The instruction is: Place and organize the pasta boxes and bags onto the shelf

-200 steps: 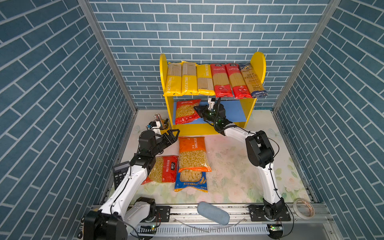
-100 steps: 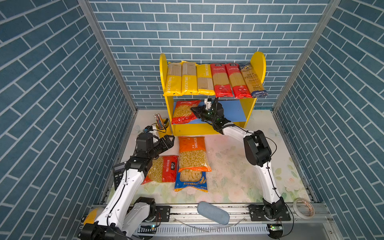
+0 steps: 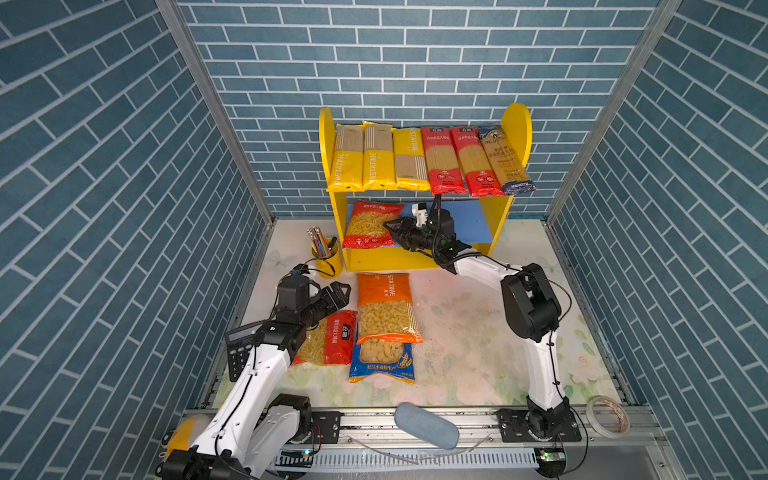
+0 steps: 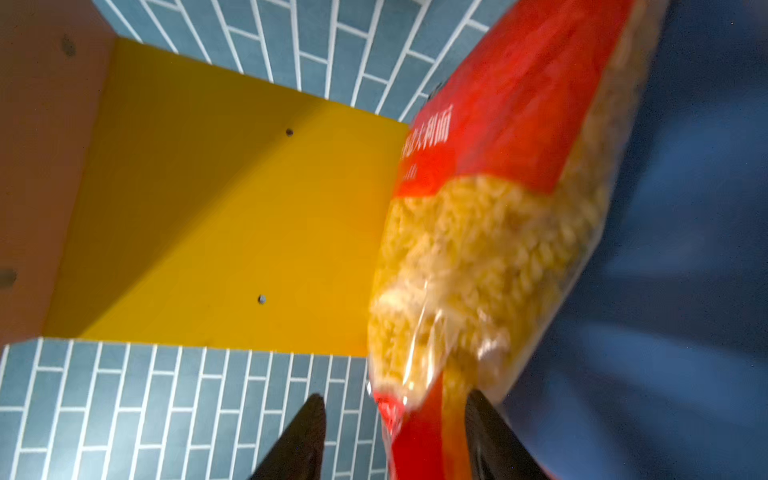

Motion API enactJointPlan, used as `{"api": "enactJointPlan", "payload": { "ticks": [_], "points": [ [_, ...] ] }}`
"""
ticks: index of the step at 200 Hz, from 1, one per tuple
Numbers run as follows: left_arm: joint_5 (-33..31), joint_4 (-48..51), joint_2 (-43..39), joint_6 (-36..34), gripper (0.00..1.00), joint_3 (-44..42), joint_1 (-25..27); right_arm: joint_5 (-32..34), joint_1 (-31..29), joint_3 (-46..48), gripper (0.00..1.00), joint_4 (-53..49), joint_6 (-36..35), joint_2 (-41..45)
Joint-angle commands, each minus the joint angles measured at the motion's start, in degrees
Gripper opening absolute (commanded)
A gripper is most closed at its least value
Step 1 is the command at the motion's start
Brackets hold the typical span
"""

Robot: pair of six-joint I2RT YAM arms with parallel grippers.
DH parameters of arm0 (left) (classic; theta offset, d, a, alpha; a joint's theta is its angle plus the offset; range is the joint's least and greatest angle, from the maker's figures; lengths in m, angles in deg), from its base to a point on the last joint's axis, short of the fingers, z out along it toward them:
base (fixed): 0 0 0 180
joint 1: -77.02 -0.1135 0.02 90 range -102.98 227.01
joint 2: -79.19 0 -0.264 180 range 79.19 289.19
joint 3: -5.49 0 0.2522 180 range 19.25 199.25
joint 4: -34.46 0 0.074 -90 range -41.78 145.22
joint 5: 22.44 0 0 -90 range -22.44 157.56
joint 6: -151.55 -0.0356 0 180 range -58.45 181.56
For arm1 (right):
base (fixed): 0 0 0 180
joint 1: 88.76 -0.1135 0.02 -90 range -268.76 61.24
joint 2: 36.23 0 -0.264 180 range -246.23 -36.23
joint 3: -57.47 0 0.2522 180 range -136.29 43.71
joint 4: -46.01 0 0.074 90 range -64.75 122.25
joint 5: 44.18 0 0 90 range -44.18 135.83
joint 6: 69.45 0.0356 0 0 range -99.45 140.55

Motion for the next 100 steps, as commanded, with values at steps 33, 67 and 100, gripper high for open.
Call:
{"api": "enactJointPlan", "payload": {
  "ticks": [33, 67, 100],
  "points": [
    [-3.42, -1.75, 4.08, -2.08, 0.86, -1.91, 5.33, 0.36, 0.37, 16.19, 0.59, -2.27, -6.18, 12.55],
    [-4.63, -0.79, 5.96, -3.98, 0.86, -2.52, 7.68, 2.66, -0.60, 27.00, 0.59, -4.40, -6.34, 18.77],
    [-5.24, -2.37, 8.91, -3.75, 0.86, -3.62, 13.19, 7.15, -4.89, 34.66, 0.65, -13.74, -9.58, 22.95]
  ]
}}
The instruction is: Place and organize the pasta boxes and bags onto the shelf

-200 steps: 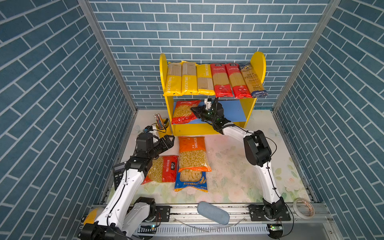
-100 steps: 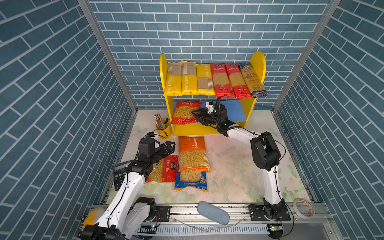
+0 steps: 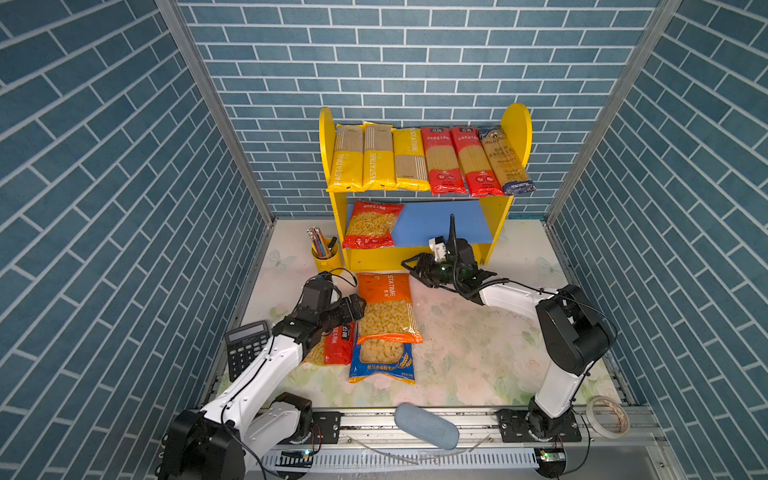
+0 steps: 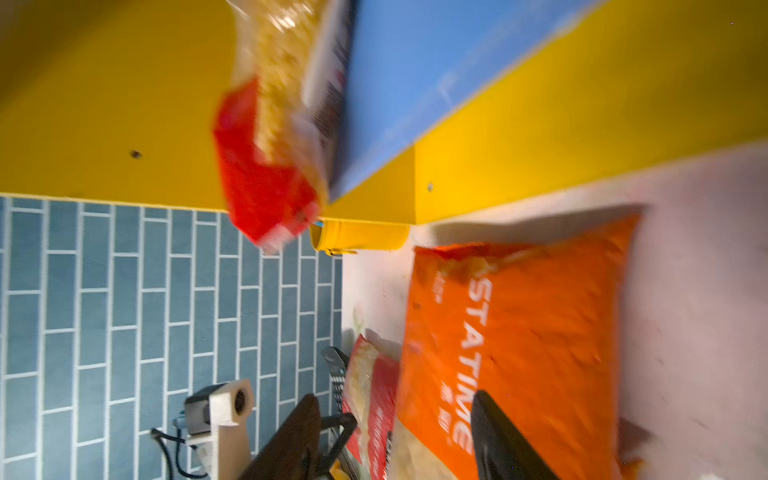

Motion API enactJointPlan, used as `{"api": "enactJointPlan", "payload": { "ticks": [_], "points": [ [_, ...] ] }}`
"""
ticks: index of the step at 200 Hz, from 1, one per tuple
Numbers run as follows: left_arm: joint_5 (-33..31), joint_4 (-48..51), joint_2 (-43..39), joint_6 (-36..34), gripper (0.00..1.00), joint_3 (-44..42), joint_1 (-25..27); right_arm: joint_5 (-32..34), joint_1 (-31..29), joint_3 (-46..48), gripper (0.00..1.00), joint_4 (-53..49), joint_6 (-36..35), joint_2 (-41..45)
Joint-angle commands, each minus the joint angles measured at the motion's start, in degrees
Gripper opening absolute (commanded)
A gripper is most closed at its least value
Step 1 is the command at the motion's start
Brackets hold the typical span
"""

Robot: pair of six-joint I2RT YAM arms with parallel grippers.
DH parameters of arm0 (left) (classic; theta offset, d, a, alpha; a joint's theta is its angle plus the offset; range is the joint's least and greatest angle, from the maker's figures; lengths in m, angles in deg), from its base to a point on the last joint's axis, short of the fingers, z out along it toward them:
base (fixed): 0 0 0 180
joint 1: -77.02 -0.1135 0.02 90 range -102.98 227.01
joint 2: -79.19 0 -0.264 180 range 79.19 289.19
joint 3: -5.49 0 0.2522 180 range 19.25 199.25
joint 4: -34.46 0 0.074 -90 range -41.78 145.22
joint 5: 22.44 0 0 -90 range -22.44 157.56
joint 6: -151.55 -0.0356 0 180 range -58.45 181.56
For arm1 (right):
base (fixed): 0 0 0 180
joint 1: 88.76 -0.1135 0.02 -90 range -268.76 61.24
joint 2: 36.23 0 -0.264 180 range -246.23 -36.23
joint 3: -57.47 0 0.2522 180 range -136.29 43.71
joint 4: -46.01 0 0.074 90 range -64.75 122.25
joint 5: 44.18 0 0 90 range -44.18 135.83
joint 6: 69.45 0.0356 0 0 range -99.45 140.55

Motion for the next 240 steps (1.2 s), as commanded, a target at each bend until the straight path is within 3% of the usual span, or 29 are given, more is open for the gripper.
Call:
{"api": "enactJointPlan", "payload": {
  "ticks": [1, 39, 74, 106, 180, 213, 240],
  "points": [
    [-1.46, -1.08, 1.71, -1.12, 0.86, -1.41, 3.59, 3.96, -3.80, 4.85, 0.66, -7.55, -4.17, 3.99],
    [-2.71, -1.91, 4.41, -0.81, 0.85, -3.11, 5.54, 5.04, -7.59, 9.99, 0.79, -11.63, -4.24, 4.32],
    [-3.14, -3.75, 4.99, 0.34, 0.82, -5.68, 6.56, 4.94, -10.53, 9.04, 0.81, -13.33, -4.73, 1.69],
    [-1.90, -8.19, 7.38, 3.47, 0.76, -7.68, 9.30, 2.09, -11.45, 8.69, 0.81, -8.48, -3.46, -2.48],
    [-1.55, -13.11, 11.97, 6.32, 0.66, -6.00, 14.86, 1.99, -9.32, 14.64, 0.29, -2.58, -3.75, 2.21],
    [-1.85, -16.65, 15.47, 8.18, 0.66, -3.96, 18.84, 2.63, -4.25, 19.33, 0.19, -5.45, -5.45, 7.61],
    [-2.16, -21.60, 22.98, 10.39, 0.67, -0.09, 24.80, 3.33, 1.42, 22.99, 0.15, -11.93, -9.17, 14.14]
  ]
}}
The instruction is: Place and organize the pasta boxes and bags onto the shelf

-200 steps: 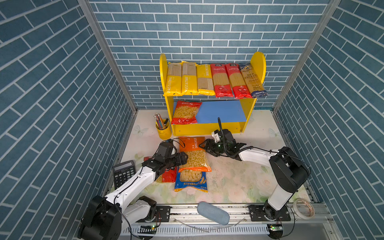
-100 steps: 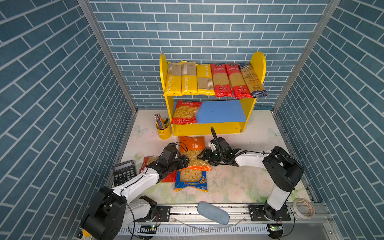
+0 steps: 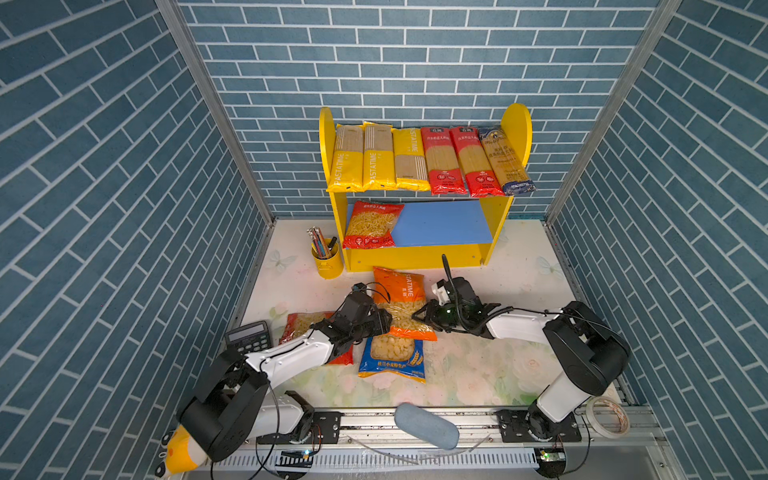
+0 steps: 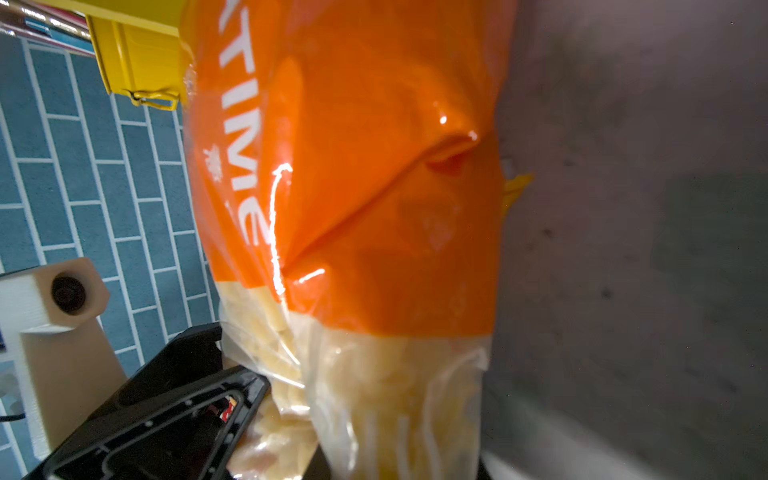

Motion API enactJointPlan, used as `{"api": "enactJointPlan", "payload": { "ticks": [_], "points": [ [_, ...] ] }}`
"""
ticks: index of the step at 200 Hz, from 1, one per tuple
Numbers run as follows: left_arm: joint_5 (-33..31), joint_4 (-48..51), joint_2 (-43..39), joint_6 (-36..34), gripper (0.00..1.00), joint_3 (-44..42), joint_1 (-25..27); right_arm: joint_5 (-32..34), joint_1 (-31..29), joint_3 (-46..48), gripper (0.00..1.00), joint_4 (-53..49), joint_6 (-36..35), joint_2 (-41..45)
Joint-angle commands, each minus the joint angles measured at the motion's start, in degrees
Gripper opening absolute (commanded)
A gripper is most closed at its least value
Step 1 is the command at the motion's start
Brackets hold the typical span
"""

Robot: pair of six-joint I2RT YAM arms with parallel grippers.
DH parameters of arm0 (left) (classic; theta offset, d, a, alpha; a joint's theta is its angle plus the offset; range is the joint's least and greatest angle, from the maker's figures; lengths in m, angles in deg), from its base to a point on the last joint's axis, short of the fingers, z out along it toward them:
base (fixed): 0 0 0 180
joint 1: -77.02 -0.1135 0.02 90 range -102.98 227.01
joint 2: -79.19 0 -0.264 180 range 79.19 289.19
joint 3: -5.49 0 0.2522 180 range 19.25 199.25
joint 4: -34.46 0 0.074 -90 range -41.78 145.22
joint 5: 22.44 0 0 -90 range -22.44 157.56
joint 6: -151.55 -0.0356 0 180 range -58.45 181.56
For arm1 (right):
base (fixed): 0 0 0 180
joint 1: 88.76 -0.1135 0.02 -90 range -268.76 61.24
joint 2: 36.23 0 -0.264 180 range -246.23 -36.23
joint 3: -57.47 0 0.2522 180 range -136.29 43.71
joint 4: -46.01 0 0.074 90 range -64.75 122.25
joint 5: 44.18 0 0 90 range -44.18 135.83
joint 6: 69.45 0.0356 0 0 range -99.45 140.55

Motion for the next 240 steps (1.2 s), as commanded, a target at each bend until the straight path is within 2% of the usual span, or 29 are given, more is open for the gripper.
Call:
{"api": "enactJointPlan", "payload": {
  "ticks": [1, 25, 37, 47, 58, 68, 79, 98, 119, 141, 170, 196, 221, 240],
  "points": [
    [4.89, -3.38, 6.87, 1.90, 0.67, 2.57, 6.28, 1.86, 4.68, 3.47, 0.15, -7.10, -4.64, 5.72],
    [5.97, -5.44, 14.73, 2.16, 0.70, 10.07, 11.44, 3.42, 11.29, 6.42, 0.15, -16.81, -9.15, 13.57],
    [6.50, -5.21, 17.39, 1.27, 0.73, 13.84, 12.87, 4.55, 15.17, 7.49, 0.18, -21.40, -11.30, 17.35],
    [6.70, -4.16, 18.51, 0.49, 0.74, 16.03, 13.11, 5.94, 17.58, 7.43, 0.26, -26.07, -13.29, 20.06],
    [6.39, -2.44, 18.19, -0.89, 0.76, 17.36, 13.11, 10.00, 18.39, 6.02, 0.45, -32.26, -15.49, 23.05],
    [5.04, 1.03, 16.82, -3.27, 0.79, 18.45, 12.96, 14.18, 18.44, 4.08, 0.57, -37.37, -17.27, 25.19],
    [3.04, 6.06, 14.65, -6.46, 0.81, 19.22, 12.64, 17.97, 18.39, 2.07, 0.62, -42.30, -18.42, 27.29],
    [-0.22, 12.84, 9.50, -10.23, 0.84, 18.35, 11.03, 20.98, 17.62, -0.91, 0.65, -46.87, -18.55, 29.86],
    [-1.81, 17.33, 2.43, -11.87, 0.84, 15.08, 7.16, 27.09, 11.82, -5.24, 0.65, -49.56, -17.33, 29.64],
    [-2.88, 21.75, -5.22, -13.40, 0.84, 12.08, 2.02, 31.50, -0.73, -9.82, 0.62, -47.48, -12.64, 24.83],
    [-3.88, 26.48, -13.64, -16.64, 0.86, 9.27, -5.64, 32.35, -16.22, -16.48, 0.60, -38.50, -7.73, 13.06],
    [-2.30, 29.21, -18.13, -18.94, 0.86, 7.03, -14.42, 28.11, -23.03, -23.69, 0.60, -31.15, -8.10, 0.88],
    [-5.17, 30.00, -21.60, -16.78, 0.86, 5.67, -18.92, 19.58, -24.25, -27.83, 0.58, -22.34, -7.06, -8.46],
    [-6.62, 30.58, -24.06, -15.34, 0.88, 4.58, -22.30, 13.64, -24.24, -32.51, 0.59, -20.58, -7.56, -14.71]
  ]
}}
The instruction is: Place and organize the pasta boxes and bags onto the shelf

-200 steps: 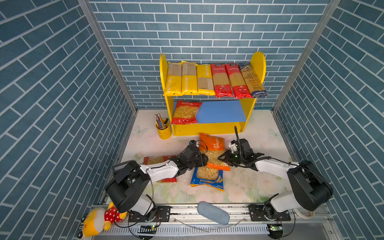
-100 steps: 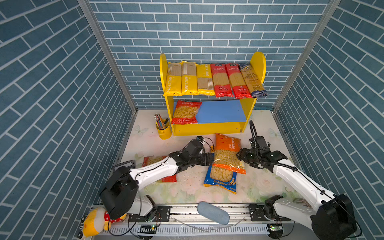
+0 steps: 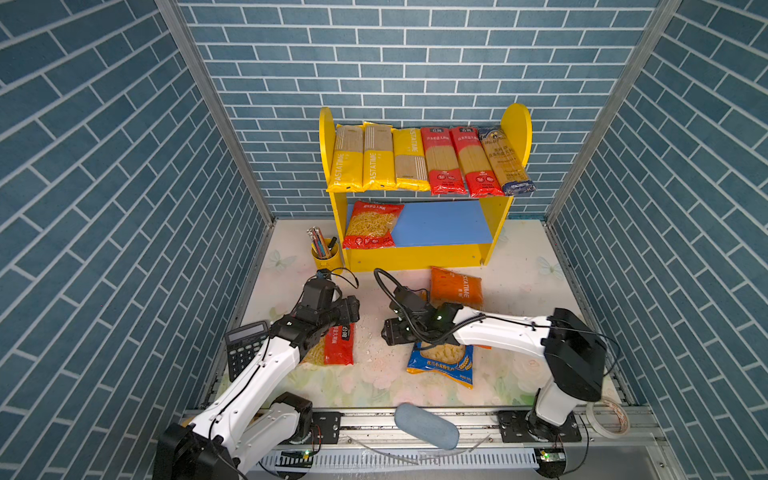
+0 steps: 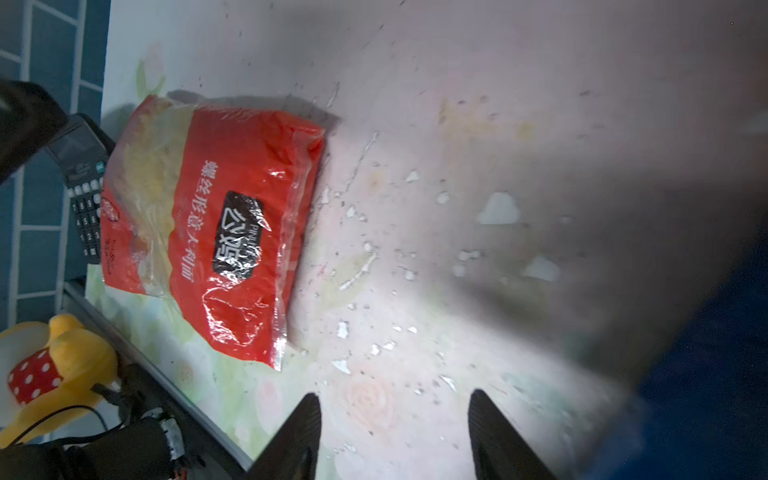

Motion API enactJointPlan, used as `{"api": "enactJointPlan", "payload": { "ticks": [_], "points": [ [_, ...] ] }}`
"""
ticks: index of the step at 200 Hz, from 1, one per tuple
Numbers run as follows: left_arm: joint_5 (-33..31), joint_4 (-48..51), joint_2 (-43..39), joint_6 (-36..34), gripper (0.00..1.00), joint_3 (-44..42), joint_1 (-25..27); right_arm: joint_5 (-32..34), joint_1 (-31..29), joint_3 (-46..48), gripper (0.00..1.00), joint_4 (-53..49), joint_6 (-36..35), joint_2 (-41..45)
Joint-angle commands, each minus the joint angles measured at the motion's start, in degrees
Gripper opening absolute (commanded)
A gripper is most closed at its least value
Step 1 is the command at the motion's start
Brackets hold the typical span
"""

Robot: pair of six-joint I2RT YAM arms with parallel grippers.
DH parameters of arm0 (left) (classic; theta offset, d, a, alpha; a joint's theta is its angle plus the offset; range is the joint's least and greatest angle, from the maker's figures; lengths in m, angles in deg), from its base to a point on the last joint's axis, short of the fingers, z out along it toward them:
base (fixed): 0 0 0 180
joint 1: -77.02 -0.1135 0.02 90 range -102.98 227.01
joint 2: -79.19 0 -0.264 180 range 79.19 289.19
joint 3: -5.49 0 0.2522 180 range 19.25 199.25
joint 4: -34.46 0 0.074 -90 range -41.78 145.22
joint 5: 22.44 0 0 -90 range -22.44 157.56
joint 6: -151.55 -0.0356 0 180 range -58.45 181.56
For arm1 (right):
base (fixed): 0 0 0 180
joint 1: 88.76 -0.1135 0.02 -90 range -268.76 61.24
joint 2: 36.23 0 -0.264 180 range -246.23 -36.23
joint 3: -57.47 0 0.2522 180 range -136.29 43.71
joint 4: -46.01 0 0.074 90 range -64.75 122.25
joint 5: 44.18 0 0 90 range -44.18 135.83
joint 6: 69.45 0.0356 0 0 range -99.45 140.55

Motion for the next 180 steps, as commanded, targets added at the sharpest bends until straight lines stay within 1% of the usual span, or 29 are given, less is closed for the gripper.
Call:
{"api": "enactJointPlan", "payload": {
  "ticks": [1, 19, 36, 59, 85, 105, 132, 149, 163, 180],
  "points": [
    [-2.29, 2.67, -2.90, 0.89, 0.88, -1.51, -3.64, -8.80, 0.09, -6.54, 0.59, 6.69, 1.78, -6.20],
    [-0.49, 2.81, -5.03, 1.74, 0.88, -2.07, -6.99, -14.72, 0.22, -10.30, 0.61, 8.38, 1.97, -11.59],
    [0.35, 3.42, -6.26, 1.59, 0.88, -1.75, -8.33, -19.14, 0.35, -13.50, 0.60, 9.60, 2.64, -16.05],
    [1.16, 4.21, -7.14, 1.24, 0.88, -1.29, -8.74, -21.42, 0.36, -16.95, 0.60, 9.99, 2.82, -19.55],
    [1.40, 4.77, -7.77, 0.98, 0.88, -0.87, -8.92, -24.13, 0.48, -19.58, 0.54, 11.59, 3.78, -22.91],
    [1.85, 5.51, -7.54, 0.15, 0.88, 0.14, -9.01, -25.38, 0.60, -19.82, 0.43, 13.14, 4.32, -23.64],
    [3.00, 6.55, -7.26, -1.32, 0.88, 1.75, -9.01, -25.23, 1.35, -17.24, 0.21, 16.13, 4.58, -22.35],
    [3.29, 7.71, -7.29, -2.32, 0.88, 2.64, -9.01, -23.90, 1.83, -15.31, 0.10, 16.67, 4.17, -20.36],
    [3.80, 8.49, -7.20, -3.11, 0.88, 3.66, -9.01, -23.13, 2.05, -13.95, 0.04, 15.83, 2.99, -18.49],
    [4.67, 9.02, -6.93, -3.60, 0.88, 4.89, -9.01, -22.40, 2.41, -12.74, 0.00, 11.49, -0.54, -15.52]
  ]
}}
